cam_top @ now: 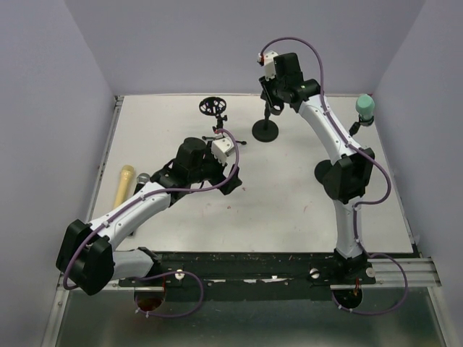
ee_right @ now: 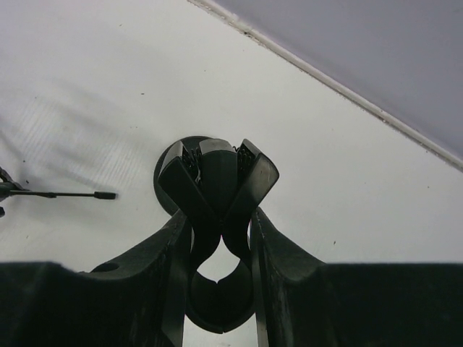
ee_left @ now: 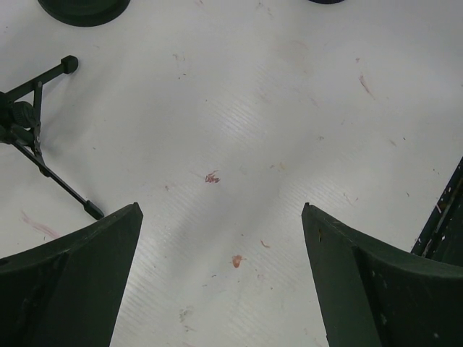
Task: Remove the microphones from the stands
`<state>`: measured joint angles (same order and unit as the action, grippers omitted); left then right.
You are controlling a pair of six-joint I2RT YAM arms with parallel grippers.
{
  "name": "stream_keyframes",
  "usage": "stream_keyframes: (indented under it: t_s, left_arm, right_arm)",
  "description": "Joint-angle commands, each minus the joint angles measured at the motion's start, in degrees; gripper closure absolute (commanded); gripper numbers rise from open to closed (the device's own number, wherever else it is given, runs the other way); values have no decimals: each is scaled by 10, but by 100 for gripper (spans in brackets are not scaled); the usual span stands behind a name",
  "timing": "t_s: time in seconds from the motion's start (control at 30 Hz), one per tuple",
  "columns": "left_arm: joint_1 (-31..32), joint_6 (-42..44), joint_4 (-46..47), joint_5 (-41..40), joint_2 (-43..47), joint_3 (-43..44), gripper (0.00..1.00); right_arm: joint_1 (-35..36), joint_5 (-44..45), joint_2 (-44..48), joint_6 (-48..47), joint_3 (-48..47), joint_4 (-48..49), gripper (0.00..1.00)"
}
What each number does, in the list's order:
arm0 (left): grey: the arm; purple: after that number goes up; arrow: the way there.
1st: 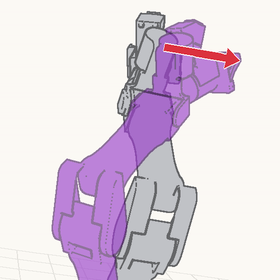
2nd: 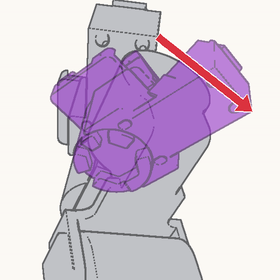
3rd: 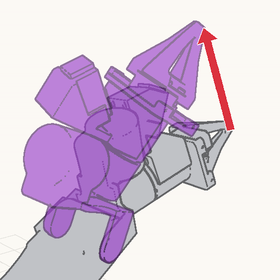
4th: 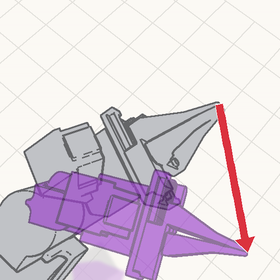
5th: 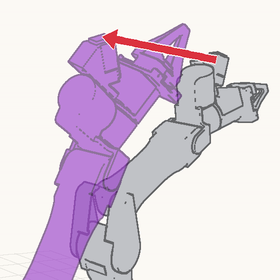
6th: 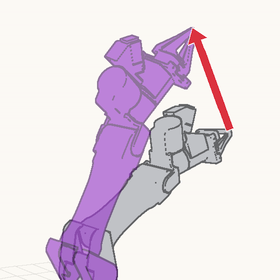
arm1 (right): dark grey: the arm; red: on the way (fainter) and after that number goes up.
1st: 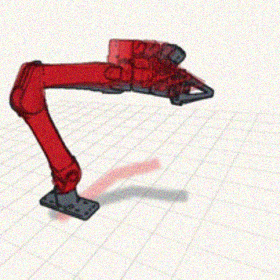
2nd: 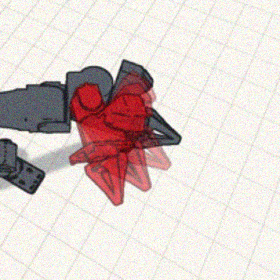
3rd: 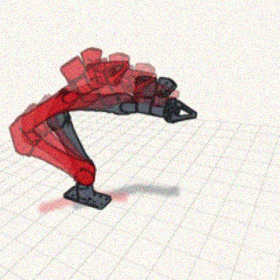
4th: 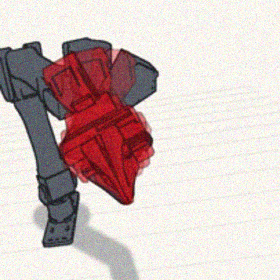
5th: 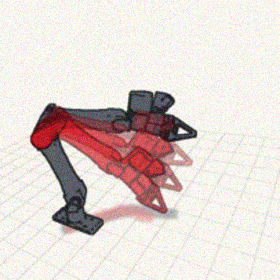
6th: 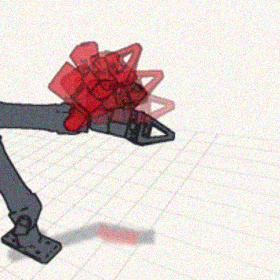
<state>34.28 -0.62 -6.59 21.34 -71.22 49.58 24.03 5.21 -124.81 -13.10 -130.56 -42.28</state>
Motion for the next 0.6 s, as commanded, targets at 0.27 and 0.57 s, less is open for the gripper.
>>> stream_keyframes:
  t_s: [0.27,0.57]
  left_arm:
    - [-8,-5,12,33,6,-9,1]
    - [-8,-18,3,40,-23,20,1]
  right_arm:
    - [7,-181,94,35,-51,-78,25]
    - [7,-209,318,-28,98,-63,24]
